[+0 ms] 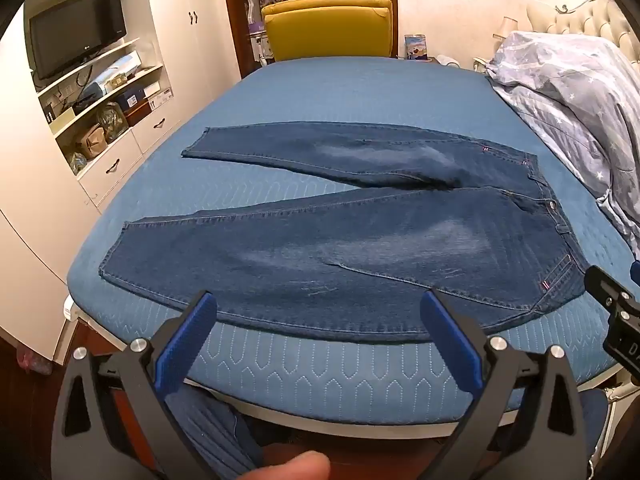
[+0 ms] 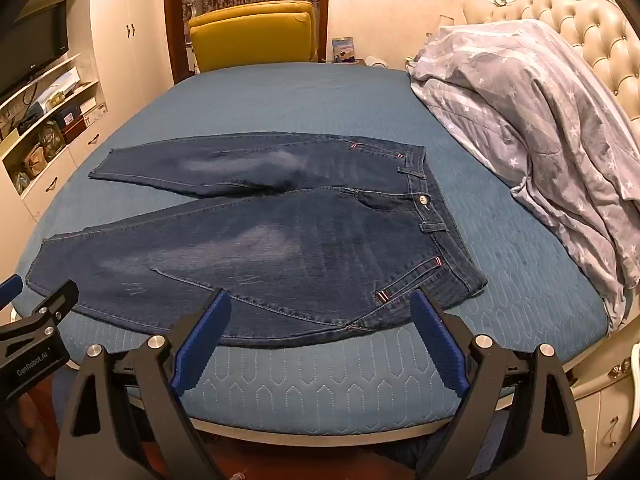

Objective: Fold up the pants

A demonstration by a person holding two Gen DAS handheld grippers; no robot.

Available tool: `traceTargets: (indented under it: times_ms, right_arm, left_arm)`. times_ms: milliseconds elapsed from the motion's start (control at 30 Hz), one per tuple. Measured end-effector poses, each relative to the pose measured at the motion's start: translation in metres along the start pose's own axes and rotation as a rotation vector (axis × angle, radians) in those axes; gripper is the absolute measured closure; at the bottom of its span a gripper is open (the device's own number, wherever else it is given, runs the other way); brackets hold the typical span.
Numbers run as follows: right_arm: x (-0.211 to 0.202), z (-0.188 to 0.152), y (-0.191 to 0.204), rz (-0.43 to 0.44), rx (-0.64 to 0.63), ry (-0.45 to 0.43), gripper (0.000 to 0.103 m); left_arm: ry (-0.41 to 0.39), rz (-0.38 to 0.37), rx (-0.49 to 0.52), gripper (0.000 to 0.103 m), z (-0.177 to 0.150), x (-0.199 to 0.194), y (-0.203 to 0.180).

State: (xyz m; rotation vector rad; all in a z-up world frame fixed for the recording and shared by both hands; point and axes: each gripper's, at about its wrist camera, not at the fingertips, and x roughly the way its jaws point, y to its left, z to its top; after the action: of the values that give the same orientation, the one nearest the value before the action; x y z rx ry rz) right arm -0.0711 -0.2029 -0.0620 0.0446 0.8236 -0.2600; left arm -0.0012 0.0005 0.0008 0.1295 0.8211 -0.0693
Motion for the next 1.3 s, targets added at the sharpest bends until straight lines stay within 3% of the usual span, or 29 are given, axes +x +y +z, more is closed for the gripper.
traceTargets:
  times_ms: [1300]
  right_arm:
    - [-0.0004, 0.0044, -0.003, -0.007, -0.008, -0.006, 0.015]
  left_arm:
    - [0.014, -0.01, -0.008, 0.001, 0.0028, 0.0068, 0.0007]
